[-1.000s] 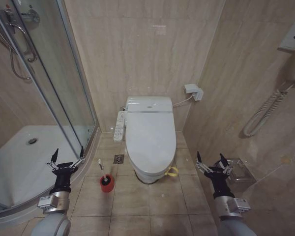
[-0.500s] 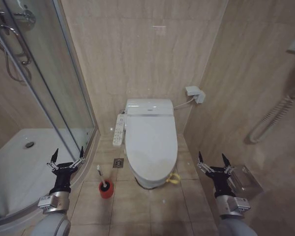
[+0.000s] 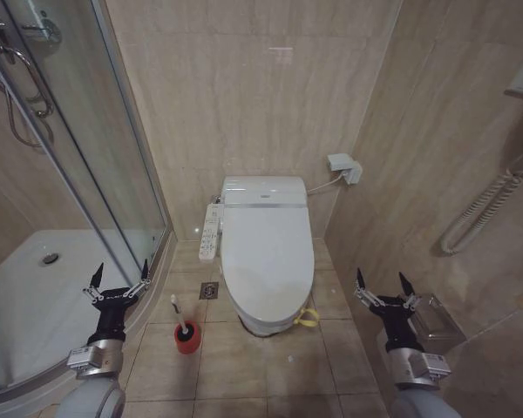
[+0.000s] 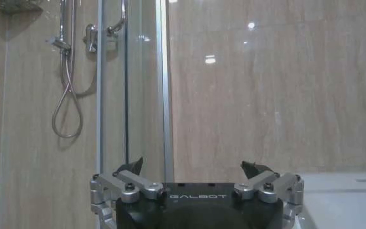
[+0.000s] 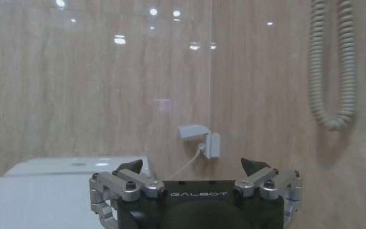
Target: Open the toilet lid, clean the toilet bowl with a toilet brush, close the toilet lid, and flush.
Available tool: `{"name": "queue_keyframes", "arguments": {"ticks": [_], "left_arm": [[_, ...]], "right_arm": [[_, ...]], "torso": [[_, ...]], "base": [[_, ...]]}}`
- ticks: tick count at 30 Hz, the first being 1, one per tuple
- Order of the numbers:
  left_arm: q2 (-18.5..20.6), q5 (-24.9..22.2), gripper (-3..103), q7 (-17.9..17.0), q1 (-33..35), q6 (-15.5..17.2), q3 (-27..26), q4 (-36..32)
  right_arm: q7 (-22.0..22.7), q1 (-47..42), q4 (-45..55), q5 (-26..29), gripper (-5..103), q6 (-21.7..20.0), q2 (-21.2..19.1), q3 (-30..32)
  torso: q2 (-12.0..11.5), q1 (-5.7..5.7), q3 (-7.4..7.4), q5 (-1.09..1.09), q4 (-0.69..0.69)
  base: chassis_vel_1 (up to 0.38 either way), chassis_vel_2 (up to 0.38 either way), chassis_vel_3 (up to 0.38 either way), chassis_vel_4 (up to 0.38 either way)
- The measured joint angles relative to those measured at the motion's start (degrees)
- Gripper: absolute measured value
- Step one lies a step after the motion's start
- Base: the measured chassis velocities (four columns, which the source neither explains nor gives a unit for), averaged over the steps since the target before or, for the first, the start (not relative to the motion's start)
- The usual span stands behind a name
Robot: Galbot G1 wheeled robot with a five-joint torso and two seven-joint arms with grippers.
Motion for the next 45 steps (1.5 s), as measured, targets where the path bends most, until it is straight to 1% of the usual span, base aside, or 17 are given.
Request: {"name": "queue_keyframes", "arguments": {"ticks": [4,7,10,11,13,14,15,17,19,21,22,24,27,31,38,45], "left_arm": [[0.0,0.0,100,0.0,-0.01,0.0,0.0,0.0],[0.0,0.0,100,0.0,-0.02,0.0,0.0,0.0],[0.0,0.0,100,0.0,0.0,0.0,0.0,0.0],[0.0,0.0,100,0.0,0.0,0.0,0.0,0.0],[0.0,0.0,100,0.0,0.0,0.0,0.0,0.0],[0.0,0.0,100,0.0,0.0,0.0,0.0,0.0],[0.0,0.0,100,0.0,0.0,0.0,0.0,0.0],[0.0,0.0,100,0.0,0.01,0.0,0.0,0.0],[0.0,0.0,100,0.0,0.01,0.0,0.0,0.0],[0.0,0.0,100,0.0,0.0,0.0,0.0,0.0],[0.0,0.0,100,0.0,0.0,0.0,0.0,0.0],[0.0,0.0,100,0.0,-0.01,0.0,0.0,0.0],[0.0,0.0,100,0.0,0.0,0.0,0.0,0.0],[0.0,0.0,100,0.0,0.0,0.0,0.0,0.0],[0.0,0.0,100,0.0,0.0,0.0,0.0,0.0],[0.0,0.0,100,0.0,0.0,0.0,0.0,0.0]], "right_arm": [[-1.02,0.36,-0.54,-0.12,100,0.61,-0.43,-0.32],[-1.14,0.45,-0.95,-1.44,100,0.41,-1.17,-1.11],[0.17,0.06,-1.39,-4.86,100,-2.53,-2.71,-2.57],[0.17,0.06,-1.39,-4.86,100,-2.53,-2.71,-2.57],[1.61,-0.41,-2.13,-6.1,100,-4.41,-3.99,-4.06],[1.61,-0.41,-2.13,-6.1,100,-4.41,-3.99,-4.06],[2.09,-0.86,-2.9,-6.9,100,-5.33,-5.04,-5.02],[2.07,-1.83,-4.94,-8.61,100,-5.8,-6.74,-6.45],[2.0,-2.25,-5.97,-9.39,100,-5.81,-7.25,-7.22],[1.99,-3.34,-8.82,-10.86,100,-5.43,-8.52,-9.64],[1.99,-3.34,-8.82,-10.86,100,-5.43,-8.52,-9.64],[2.01,-3.91,-11.02,-12.02,100,-4.45,-9.12,-11.36],[1.89,-3.69,-14.22,-14.03,100,-2.83,-9.12,-13.17],[1.84,-1.79,-17.71,-15.26,100,-1.9,-8.52,-14.63],[2.85,3.47,-23.84,-15.32,100,-1.26,-8.19,-15.92],[3.04,7.59,-29.31,-14.66,100,-0.84,-9.35,-16.09]], "torso": [[-0.02,0.05,0.02,-0.01,0.01],[-0.03,0.07,0.03,0.0,0.0],[-0.02,0.05,0.02,0.0,0.01],[-0.02,0.05,0.02,0.0,0.01],[-0.02,0.02,0.01,-0.01,0.01],[-0.02,0.02,0.01,-0.01,0.01],[-0.02,0.02,0.01,0.0,0.0],[-0.02,0.02,0.01,0.0,0.0],[-0.02,0.02,0.01,0.0,0.0],[-0.02,0.02,0.01,0.01,0.0],[-0.02,0.02,0.01,0.01,0.0],[-0.02,0.03,0.01,0.0,0.0],[-0.02,0.03,0.01,0.0,0.0],[-0.02,0.03,0.01,0.0,0.0],[-0.02,0.03,0.01,0.0,0.01],[-0.02,0.04,0.02,0.0,0.01]], "base": [[-0.073,0.105,0.093,-0.091],[-0.069,0.086,0.093,-0.087],[-0.012,0.029,0.009,-0.011],[0.0,0.0,0.0,0.0],[0.0,0.0,0.0,0.0],[0.0,0.0,0.0,0.0],[0.0,0.0,0.0,0.0],[0.0,0.0,0.0,0.0],[0.0,0.0,0.0,0.0],[0.0,0.0,0.0,0.0],[0.0,0.0,0.0,0.0],[0.0,0.0,0.0,0.0],[0.0,0.0,0.0,0.0],[0.0,0.0,0.0,0.0],[0.0,0.0,0.0,0.0],[0.0,0.0,0.0,0.0]]}}
